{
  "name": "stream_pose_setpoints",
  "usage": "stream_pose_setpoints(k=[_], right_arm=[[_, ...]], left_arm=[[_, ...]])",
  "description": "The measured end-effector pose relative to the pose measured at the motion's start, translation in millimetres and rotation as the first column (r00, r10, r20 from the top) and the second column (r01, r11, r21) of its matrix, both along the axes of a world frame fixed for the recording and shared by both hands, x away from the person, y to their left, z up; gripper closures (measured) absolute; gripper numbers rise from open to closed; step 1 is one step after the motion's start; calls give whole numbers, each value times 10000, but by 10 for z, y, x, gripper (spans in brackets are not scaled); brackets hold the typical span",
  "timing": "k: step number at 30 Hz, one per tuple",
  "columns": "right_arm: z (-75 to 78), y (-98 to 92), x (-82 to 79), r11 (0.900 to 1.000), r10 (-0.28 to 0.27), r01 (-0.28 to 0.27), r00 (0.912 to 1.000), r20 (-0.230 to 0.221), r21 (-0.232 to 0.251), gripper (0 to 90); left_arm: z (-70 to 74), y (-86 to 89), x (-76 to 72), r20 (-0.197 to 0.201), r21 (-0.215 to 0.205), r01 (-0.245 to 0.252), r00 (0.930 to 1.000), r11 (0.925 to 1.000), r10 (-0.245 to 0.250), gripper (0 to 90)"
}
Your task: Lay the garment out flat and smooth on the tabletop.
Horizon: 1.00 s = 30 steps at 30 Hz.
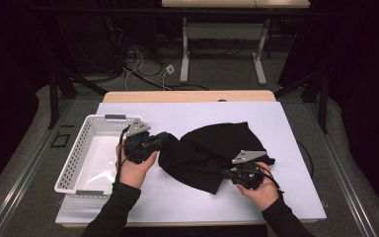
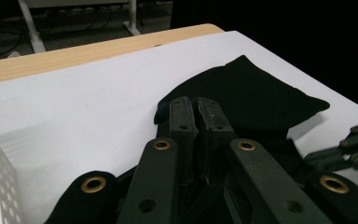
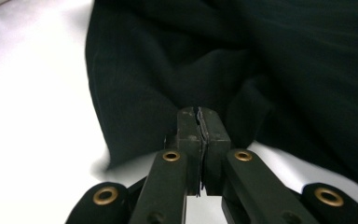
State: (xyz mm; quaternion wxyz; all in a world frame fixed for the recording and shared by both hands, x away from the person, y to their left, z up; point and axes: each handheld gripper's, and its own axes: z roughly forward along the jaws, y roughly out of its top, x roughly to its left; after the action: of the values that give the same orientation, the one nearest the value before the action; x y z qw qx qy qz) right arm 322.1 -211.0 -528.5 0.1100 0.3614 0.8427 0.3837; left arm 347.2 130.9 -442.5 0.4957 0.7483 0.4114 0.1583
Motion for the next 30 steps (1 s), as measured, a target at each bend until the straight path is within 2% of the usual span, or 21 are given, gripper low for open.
stream_pose_setpoints(k=[7, 12, 17, 20, 22, 25, 30], right_arm=[[139, -495, -139, 9943, -1036, 1031, 9944, 201, 269, 892], [201, -831, -257, 9825, -1799, 1784, 9834, 238, 539, 892], [251, -1102, -417, 9698, -2343, 2313, 9716, 320, 779, 892], [263, -1149, -471, 9678, -2430, 2400, 9695, 332, 755, 891], [281, -1206, -563, 9650, -2537, 2505, 9667, 343, 776, 890], [290, -1253, -625, 9645, -2558, 2524, 9660, 376, 780, 890], [287, -1349, -738, 9581, -2753, 2727, 9612, 193, 877, 889]], left_arm=[[-24, 83, -136, -39, -8, -21, 10000, 10000, 21, 852], [-101, 113, -250, -193, 79, 83, 9998, 9999, -82, 852], [-202, 154, -441, -383, -135, 225, 9990, 9997, -230, 852], [-273, 165, -566, -554, -234, 327, 9979, 9992, -339, 852], [-324, 159, -660, -711, -458, 383, 9966, 9982, -415, 852], [-391, 138, -802, -919, -408, 640, 9935, 9971, -675, 852], [-512, 104, -982, -1228, -455, 886, 9880, 9950, -936, 850]])
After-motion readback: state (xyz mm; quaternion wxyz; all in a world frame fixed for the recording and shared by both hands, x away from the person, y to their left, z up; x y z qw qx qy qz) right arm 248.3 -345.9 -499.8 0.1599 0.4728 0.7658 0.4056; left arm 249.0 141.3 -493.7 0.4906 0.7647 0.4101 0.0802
